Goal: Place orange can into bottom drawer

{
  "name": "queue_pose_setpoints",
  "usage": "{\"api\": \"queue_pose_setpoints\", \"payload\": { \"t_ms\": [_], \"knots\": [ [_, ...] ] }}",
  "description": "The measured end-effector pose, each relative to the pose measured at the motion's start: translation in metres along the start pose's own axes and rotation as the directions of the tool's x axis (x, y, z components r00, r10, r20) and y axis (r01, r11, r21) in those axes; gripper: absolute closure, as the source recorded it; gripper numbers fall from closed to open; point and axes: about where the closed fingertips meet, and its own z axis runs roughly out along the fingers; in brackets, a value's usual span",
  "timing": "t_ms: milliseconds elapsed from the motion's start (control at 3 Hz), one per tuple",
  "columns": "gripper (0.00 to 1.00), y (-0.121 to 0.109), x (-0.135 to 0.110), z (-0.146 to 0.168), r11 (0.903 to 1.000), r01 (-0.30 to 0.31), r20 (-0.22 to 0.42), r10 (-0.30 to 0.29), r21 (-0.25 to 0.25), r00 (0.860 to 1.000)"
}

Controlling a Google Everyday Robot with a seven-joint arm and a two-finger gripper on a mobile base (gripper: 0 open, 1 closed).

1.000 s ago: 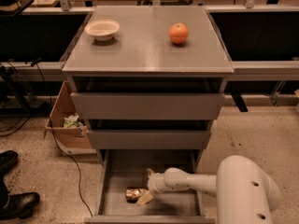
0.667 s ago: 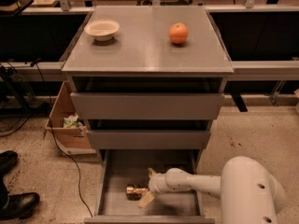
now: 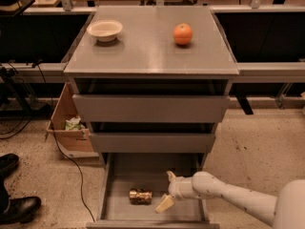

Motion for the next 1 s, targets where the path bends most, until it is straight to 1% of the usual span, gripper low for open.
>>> {"api": "queue_pose_setpoints", "payload": {
  "t_ms": [333,667,1000],
  "knots": [
    [0.00,0.003,-0.005,-0.055,0.9992,-0.002,-0.016,0.003,0.039,1.000],
    [0.00,0.008,-0.007,-0.102,0.9964,-0.008,-0.062,0.013,0.085,0.998],
    [0.00,0.009,-0.013,-0.114,0.9957,0.004,-0.073,0.003,0.092,0.997]
  ]
}}
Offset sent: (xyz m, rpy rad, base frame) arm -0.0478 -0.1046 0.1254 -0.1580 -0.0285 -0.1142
